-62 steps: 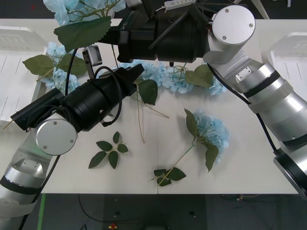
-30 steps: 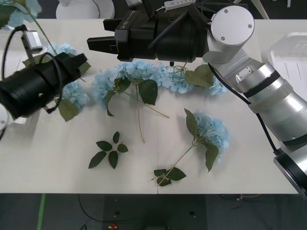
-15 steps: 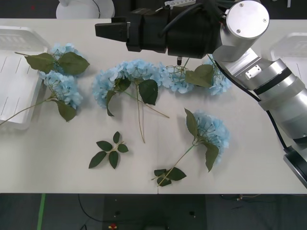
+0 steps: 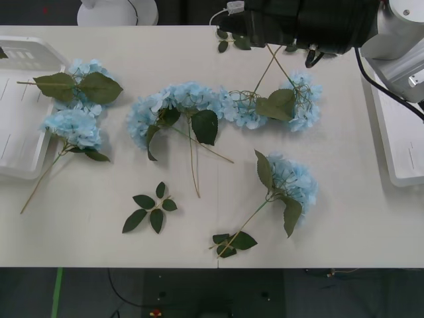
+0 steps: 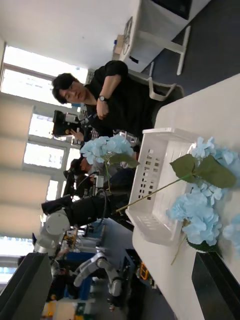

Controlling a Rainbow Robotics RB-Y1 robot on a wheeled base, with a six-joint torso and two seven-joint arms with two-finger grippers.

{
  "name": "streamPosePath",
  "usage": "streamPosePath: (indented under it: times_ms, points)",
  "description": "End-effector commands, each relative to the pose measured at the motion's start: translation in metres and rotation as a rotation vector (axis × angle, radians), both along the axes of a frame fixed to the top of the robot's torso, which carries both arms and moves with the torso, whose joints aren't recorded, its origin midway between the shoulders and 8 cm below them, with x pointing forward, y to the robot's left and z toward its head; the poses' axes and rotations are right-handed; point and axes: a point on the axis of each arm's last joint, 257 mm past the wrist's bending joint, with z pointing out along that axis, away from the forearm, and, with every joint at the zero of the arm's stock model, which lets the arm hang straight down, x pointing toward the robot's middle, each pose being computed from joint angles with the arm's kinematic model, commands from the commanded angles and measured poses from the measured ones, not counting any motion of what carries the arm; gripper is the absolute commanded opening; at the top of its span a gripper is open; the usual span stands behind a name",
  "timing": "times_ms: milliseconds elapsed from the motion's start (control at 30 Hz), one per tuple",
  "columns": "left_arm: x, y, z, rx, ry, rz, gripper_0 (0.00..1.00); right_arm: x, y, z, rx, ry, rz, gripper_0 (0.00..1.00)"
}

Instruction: Place the red flowers into the right box and the blue flowers into the left box. If a person shows an open palm, hand one flower to the person first, then continue sorting.

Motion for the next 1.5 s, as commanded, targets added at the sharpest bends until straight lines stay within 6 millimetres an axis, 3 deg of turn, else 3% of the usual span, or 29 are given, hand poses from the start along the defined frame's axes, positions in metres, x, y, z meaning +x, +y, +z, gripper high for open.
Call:
streamPosePath:
  times_ms: [33,100,167,433,533,667,800,867,1000,1200,1367,1500]
  points:
    - [0.015,0.013,0.026,0.109,-0.048,-0.020,0.27,0.024,-0.044,0.029,0.153,0.267,-0.100,0.83]
    - [0.013,0.017,0.025,0.129,-0.040,-0.018,0.49,0.040,-0.059,0.025,0.222,0.399,-0.149,0.83]
    - [0.014,0.017,0.027,0.133,-0.045,-0.020,0.61,0.051,-0.070,0.020,0.264,0.470,-0.185,0.83]
    - [0.023,-0.005,0.027,0.102,-0.070,-0.055,0.81,0.100,-0.119,-0.004,0.489,0.763,-0.341,0.83]
    - [0.029,-0.032,0.032,0.028,-0.100,-0.094,0.87,0.110,-0.134,-0.016,0.552,0.868,-0.382,0.83]
    - [0.030,-0.084,0.032,-0.063,-0.121,-0.183,0.99,0.115,-0.150,-0.033,0.594,1.001,-0.430,0.83]
    - [0.022,-0.132,0.024,-0.176,-0.119,-0.258,1.00,0.107,-0.163,-0.067,0.495,1.103,-0.506,0.83]
    - [0.018,-0.147,0.016,-0.181,-0.111,-0.289,1.00,0.099,-0.172,-0.082,0.434,1.149,-0.541,0.83]
    - [0.007,-0.160,-0.013,-0.118,-0.070,-0.336,1.00,0.082,-0.195,-0.100,0.348,1.254,-0.607,0.83]
    - [-0.002,-0.189,-0.059,-0.026,0.021,-0.428,1.00,0.086,-0.220,-0.121,0.312,1.275,-0.730,0.83]
    - [0.000,-0.207,-0.081,0.054,0.062,-0.491,1.00,0.097,-0.230,-0.139,0.314,1.258,-0.791,0.83]
    - [0.000,-0.223,-0.098,0.107,0.106,-0.542,1.00,0.100,-0.222,-0.158,0.300,1.271,-0.808,0.83]
